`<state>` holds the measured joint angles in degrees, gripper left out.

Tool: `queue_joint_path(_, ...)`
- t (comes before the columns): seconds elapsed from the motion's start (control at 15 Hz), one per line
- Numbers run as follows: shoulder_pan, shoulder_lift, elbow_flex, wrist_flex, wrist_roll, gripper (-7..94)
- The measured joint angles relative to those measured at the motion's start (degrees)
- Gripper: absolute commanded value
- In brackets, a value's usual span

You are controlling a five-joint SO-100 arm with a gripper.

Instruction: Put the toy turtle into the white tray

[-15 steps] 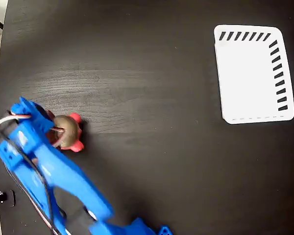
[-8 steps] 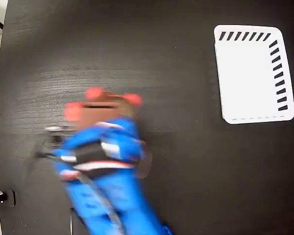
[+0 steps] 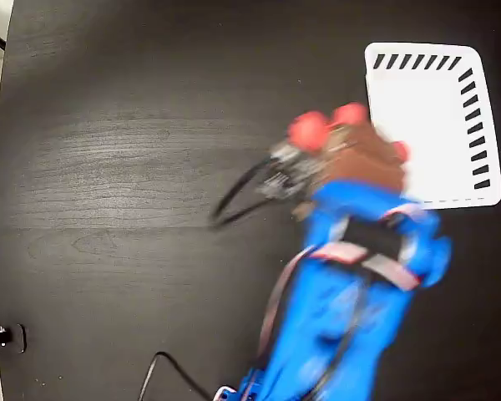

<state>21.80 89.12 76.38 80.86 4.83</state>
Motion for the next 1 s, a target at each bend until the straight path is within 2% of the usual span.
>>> queue_joint_path(0.27,7.9,-17.8,-19.5,0.2,2.9,-1)
queue_joint_path(0.53,8.8,-34.5,-41.1,3.9,4.9,-1)
queue_joint_path(0.8,9.3,-41.1,-44.8,3.2,4.3,-1)
queue_joint_path(0.87,9.9,-42.7,-45.3,3.0,4.3,6)
queue_joint_path(1.0,10.2,-45.1,-45.4,2.8,3.6,27)
